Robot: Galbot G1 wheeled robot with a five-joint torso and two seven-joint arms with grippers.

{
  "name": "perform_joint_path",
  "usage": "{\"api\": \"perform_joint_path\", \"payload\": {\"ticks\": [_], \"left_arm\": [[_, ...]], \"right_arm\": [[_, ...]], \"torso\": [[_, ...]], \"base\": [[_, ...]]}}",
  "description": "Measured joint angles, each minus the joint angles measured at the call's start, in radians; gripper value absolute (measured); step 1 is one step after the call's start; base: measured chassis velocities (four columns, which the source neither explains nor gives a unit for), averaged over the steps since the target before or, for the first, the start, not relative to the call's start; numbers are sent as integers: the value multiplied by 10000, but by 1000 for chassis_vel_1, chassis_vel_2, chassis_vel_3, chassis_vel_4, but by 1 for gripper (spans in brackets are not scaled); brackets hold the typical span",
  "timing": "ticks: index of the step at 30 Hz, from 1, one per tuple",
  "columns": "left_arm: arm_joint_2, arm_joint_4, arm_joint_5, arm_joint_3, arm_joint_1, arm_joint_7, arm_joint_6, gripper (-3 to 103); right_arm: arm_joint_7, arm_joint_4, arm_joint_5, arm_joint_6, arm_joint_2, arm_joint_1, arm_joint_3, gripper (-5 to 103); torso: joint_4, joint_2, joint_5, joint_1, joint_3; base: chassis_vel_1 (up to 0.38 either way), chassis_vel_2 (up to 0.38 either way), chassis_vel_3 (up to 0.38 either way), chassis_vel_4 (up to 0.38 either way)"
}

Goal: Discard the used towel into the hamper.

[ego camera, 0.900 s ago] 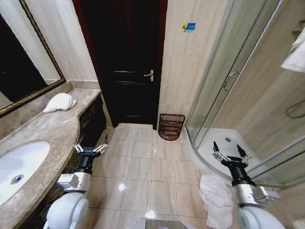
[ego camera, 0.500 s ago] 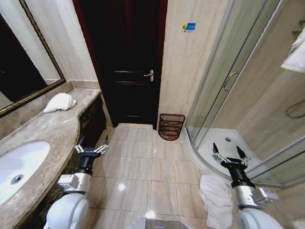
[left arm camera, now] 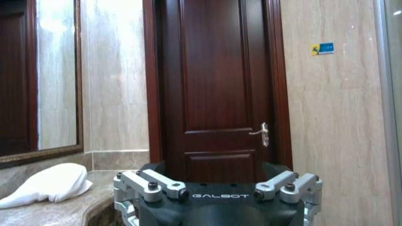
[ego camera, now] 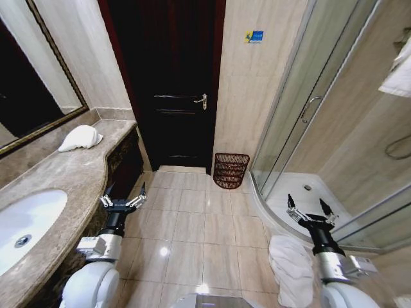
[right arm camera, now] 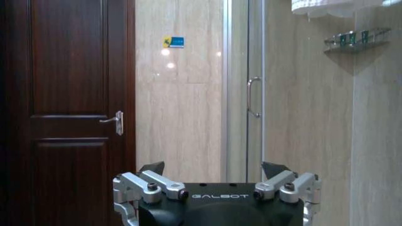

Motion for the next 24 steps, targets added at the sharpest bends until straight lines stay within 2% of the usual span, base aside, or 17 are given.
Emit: {"api": "perform_joint_path", "payload": {"ticks": [12, 17, 24], "left_arm": [[-21, -93, -12, 31, 5, 24, 149, 100], [-42, -73, -13, 20, 5, 17, 186, 100], [-41, -43, -50, -25, 28, 9, 149, 100]], "right_arm": [[35, -92, 73, 153, -35, 99, 62, 100], [-224, -110, 73, -13, -52, 129, 95, 100], [-358, -216, 89, 164, -48, 164, 96, 100]], "torso": [[0, 0, 0, 0, 0], [0, 0, 0, 0, 0], [0, 0, 0, 0, 0]], "base": [[0, 0, 0, 0], [0, 0, 0, 0], [0, 0, 0, 0]]}}
